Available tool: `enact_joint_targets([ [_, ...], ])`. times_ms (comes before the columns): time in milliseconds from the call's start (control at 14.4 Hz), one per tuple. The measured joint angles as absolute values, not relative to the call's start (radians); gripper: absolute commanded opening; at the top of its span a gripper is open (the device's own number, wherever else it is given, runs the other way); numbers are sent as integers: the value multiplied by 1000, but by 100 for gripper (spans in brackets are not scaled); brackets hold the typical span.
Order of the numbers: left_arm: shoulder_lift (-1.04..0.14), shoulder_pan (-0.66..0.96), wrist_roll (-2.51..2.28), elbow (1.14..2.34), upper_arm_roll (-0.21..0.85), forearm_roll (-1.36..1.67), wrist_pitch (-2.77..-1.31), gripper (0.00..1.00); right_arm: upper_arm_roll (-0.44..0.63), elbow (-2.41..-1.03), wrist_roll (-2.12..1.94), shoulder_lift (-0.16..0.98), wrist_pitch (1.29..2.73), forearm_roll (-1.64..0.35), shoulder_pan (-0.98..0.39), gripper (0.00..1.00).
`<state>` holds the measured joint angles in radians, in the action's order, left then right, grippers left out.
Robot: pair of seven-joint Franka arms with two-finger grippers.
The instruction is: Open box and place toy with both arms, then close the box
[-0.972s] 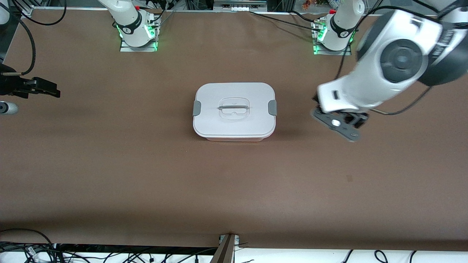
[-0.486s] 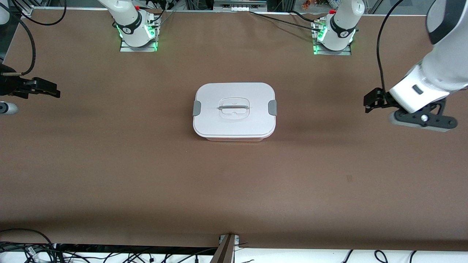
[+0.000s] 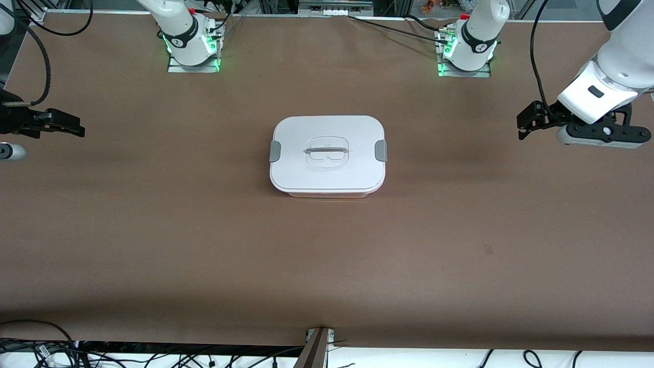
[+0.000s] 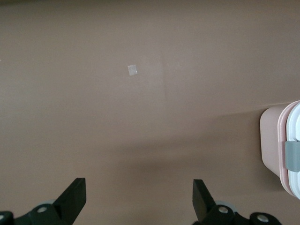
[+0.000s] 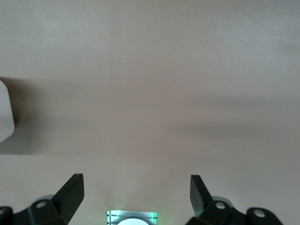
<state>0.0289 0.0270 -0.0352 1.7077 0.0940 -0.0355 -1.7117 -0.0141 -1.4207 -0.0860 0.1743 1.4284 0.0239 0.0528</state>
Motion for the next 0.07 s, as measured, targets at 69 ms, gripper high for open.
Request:
enact_joint_targets([
  [69,31,27,-35,1708,90,-35,-1713,100,-14,-1421,-86,174,1428,24,53,100],
])
